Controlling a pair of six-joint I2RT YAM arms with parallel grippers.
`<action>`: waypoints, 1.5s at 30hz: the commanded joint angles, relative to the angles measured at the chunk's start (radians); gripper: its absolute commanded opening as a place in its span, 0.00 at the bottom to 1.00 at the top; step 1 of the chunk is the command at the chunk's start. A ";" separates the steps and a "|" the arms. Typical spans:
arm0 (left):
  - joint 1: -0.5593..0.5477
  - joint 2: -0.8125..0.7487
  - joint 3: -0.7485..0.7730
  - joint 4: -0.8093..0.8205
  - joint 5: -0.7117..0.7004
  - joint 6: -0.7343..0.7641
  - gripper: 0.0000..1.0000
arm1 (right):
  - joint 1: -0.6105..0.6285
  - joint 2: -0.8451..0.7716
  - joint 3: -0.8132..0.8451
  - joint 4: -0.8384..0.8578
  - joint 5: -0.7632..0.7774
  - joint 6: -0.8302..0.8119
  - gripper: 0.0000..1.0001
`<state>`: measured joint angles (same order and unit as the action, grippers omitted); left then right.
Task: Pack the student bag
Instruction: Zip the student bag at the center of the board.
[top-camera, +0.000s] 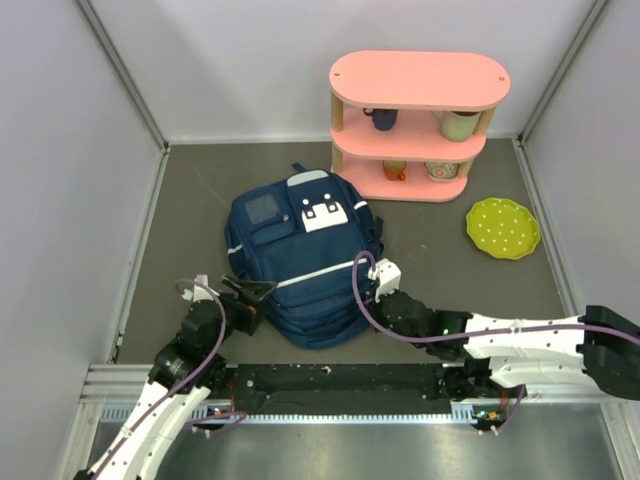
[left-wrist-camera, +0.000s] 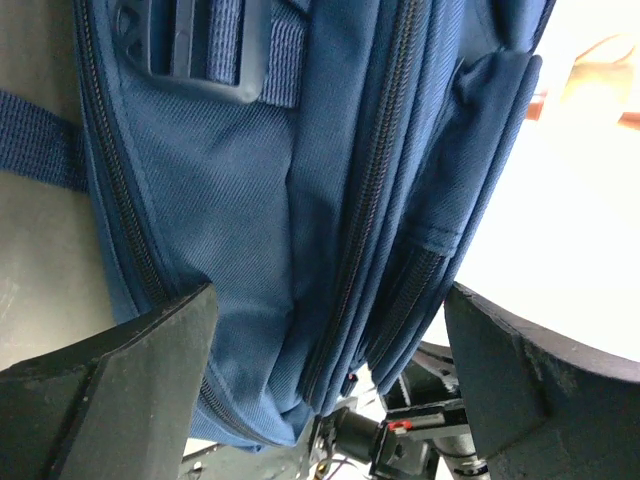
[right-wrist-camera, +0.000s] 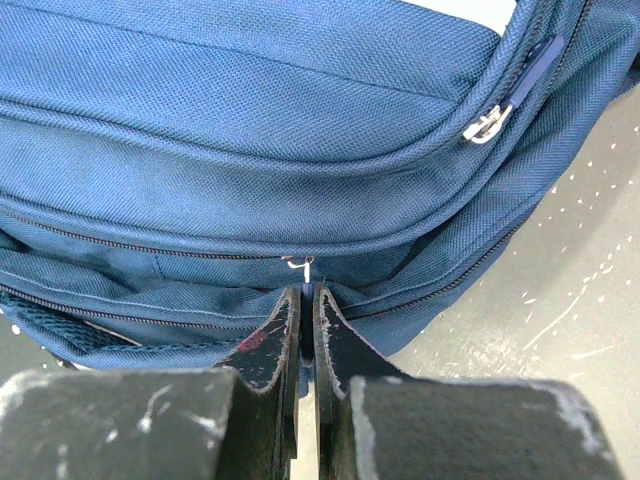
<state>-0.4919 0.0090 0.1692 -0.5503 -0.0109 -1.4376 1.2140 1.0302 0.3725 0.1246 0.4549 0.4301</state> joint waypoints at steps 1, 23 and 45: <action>0.003 -0.021 0.043 0.087 -0.095 -0.055 0.98 | -0.008 0.040 0.040 0.047 0.010 0.022 0.00; 0.177 0.794 0.462 0.287 0.101 0.691 0.00 | -0.008 0.088 0.222 -0.092 -0.149 -0.022 0.00; 0.688 1.221 0.843 -0.014 0.437 1.195 0.00 | -0.125 0.389 0.490 -0.121 -0.326 -0.171 0.00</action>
<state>0.1455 1.2270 0.9447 -0.6243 0.4942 -0.3229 1.1816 1.4223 0.8509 0.0082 0.1104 0.2878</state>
